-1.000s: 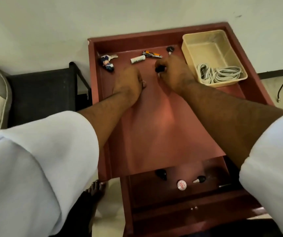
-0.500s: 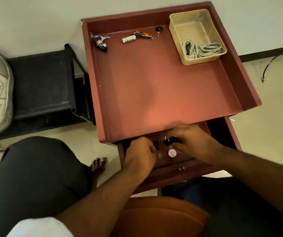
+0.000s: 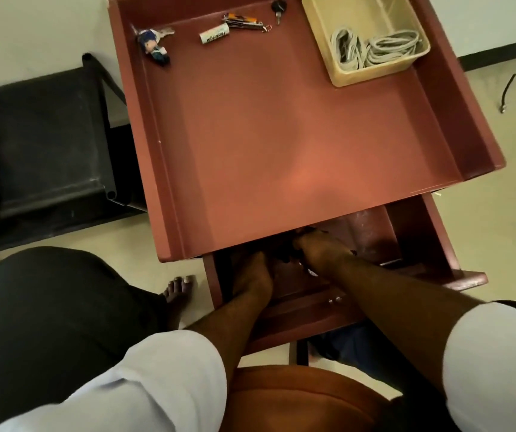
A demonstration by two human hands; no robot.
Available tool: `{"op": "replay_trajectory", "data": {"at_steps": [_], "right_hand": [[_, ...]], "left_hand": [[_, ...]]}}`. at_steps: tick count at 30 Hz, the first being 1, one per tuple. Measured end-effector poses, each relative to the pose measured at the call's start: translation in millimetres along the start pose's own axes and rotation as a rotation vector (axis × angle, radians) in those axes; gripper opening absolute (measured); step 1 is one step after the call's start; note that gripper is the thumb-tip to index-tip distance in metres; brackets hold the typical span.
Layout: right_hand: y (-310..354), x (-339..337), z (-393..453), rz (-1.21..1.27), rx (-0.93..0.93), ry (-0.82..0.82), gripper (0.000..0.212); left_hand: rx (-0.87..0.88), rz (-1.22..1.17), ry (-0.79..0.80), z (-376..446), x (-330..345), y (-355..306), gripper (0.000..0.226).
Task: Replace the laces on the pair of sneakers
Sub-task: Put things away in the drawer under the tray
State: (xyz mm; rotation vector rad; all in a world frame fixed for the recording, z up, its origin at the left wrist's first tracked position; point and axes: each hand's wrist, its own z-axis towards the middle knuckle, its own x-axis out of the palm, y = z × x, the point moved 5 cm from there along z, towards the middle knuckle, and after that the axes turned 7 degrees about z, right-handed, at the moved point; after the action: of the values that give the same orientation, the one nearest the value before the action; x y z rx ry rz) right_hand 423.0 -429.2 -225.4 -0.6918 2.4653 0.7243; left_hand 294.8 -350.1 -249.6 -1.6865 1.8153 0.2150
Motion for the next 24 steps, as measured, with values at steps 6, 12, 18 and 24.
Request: {"op": "replay_trajectory", "data": {"at_steps": [6,12,18,24], "right_hand": [[4.1,-4.1,-6.8,-0.060,-0.019,-0.013,0.041],[25.5,-23.4,-55.6,-0.101,0.030,-0.013,0.030],[63.0,-75.8,-95.7,0.069,0.019,-0.194,0.027],[92.3,-214.0,-43.9,0.307,-0.155,-0.657,0.018]], "left_hand": [[0.114,0.273,0.005,-4.6,-4.6,-6.8,0.029],[0.284,0.464,0.131,-37.8,-40.6,-27.7,0.035],[0.325,0.467,0.309,-82.4,-121.6,-97.1,0.024],[0.590,0.222,-0.488,-13.2,-265.8,-184.8,0.016]]}}
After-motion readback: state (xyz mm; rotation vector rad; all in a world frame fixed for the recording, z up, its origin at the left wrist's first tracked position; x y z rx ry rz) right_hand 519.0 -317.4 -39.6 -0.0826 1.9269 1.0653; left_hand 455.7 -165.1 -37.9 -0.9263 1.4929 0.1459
